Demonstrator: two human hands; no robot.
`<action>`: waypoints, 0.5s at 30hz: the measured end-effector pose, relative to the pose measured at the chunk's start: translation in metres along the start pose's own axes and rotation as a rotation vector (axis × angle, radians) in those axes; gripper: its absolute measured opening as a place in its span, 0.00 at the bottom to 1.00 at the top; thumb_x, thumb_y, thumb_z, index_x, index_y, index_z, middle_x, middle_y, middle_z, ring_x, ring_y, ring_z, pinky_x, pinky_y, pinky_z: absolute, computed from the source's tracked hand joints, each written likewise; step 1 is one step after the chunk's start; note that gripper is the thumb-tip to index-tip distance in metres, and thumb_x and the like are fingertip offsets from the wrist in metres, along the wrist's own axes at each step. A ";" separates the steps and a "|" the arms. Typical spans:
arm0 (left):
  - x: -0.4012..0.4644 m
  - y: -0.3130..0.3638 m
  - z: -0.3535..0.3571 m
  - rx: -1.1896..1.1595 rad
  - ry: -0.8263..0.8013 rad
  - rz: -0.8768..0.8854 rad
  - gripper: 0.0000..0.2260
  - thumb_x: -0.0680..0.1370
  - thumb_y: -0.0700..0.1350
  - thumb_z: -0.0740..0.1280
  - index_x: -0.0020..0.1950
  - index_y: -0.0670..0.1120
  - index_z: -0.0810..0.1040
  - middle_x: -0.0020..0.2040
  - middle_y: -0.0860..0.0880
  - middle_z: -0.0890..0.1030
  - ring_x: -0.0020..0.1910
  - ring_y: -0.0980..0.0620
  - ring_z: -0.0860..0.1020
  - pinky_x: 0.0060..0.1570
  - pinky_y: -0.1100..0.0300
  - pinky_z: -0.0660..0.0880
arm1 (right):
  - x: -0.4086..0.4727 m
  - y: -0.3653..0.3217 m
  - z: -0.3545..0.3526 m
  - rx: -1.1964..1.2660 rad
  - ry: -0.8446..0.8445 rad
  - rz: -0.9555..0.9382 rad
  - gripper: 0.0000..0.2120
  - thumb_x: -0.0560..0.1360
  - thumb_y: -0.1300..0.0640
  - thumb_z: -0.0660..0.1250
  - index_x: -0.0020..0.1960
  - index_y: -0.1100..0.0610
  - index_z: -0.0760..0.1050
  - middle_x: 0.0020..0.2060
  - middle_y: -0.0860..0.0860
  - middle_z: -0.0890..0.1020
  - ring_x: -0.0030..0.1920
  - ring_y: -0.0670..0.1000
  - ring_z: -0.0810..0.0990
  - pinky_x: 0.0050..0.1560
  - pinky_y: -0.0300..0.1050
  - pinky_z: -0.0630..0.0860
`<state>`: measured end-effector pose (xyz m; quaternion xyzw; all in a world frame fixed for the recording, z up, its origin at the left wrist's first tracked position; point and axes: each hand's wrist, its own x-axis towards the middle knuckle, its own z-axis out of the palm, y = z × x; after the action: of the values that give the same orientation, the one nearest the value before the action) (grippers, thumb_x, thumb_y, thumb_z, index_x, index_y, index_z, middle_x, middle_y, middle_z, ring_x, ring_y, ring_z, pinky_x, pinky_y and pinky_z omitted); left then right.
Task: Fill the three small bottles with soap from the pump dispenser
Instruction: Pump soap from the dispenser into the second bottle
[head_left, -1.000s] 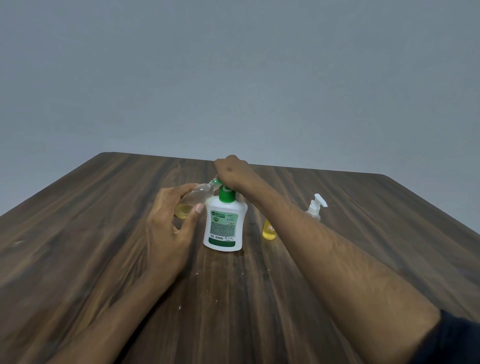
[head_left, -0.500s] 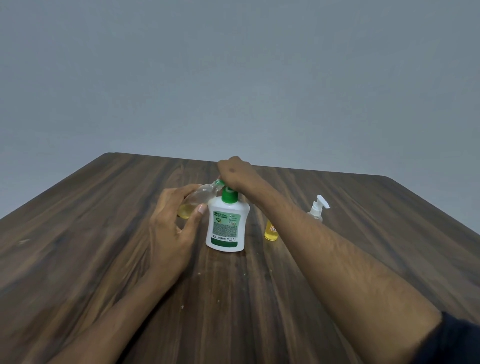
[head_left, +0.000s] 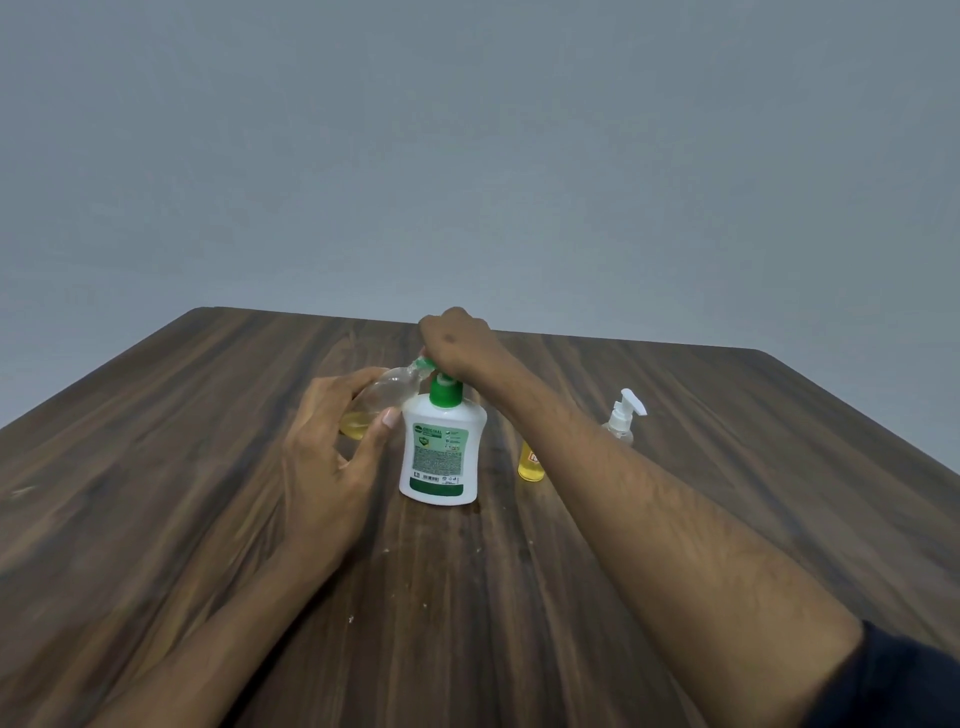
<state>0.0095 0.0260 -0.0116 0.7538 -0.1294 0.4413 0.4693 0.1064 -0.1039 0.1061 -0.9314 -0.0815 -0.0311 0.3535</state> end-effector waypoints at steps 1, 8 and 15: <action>0.000 -0.001 0.000 0.000 -0.007 -0.004 0.13 0.82 0.47 0.70 0.67 0.48 0.82 0.58 0.53 0.81 0.57 0.61 0.79 0.52 0.69 0.73 | 0.000 0.003 0.001 -0.003 -0.011 0.007 0.12 0.77 0.53 0.54 0.39 0.57 0.71 0.41 0.54 0.80 0.41 0.54 0.75 0.42 0.47 0.72; -0.001 -0.001 0.000 0.003 -0.005 -0.006 0.14 0.82 0.48 0.69 0.68 0.48 0.81 0.58 0.53 0.81 0.56 0.60 0.79 0.51 0.67 0.74 | -0.002 -0.003 -0.003 -0.012 0.004 -0.009 0.12 0.78 0.52 0.54 0.40 0.56 0.70 0.43 0.55 0.81 0.44 0.57 0.78 0.47 0.51 0.74; -0.001 0.003 -0.002 -0.013 0.007 -0.007 0.14 0.82 0.47 0.70 0.67 0.47 0.82 0.58 0.52 0.81 0.56 0.58 0.80 0.49 0.68 0.74 | -0.001 -0.004 -0.003 -0.020 -0.005 -0.008 0.14 0.76 0.49 0.53 0.44 0.56 0.72 0.48 0.55 0.83 0.45 0.55 0.78 0.50 0.48 0.75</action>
<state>0.0065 0.0259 -0.0103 0.7496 -0.1278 0.4416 0.4762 0.1042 -0.1031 0.1110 -0.9346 -0.0858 -0.0311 0.3438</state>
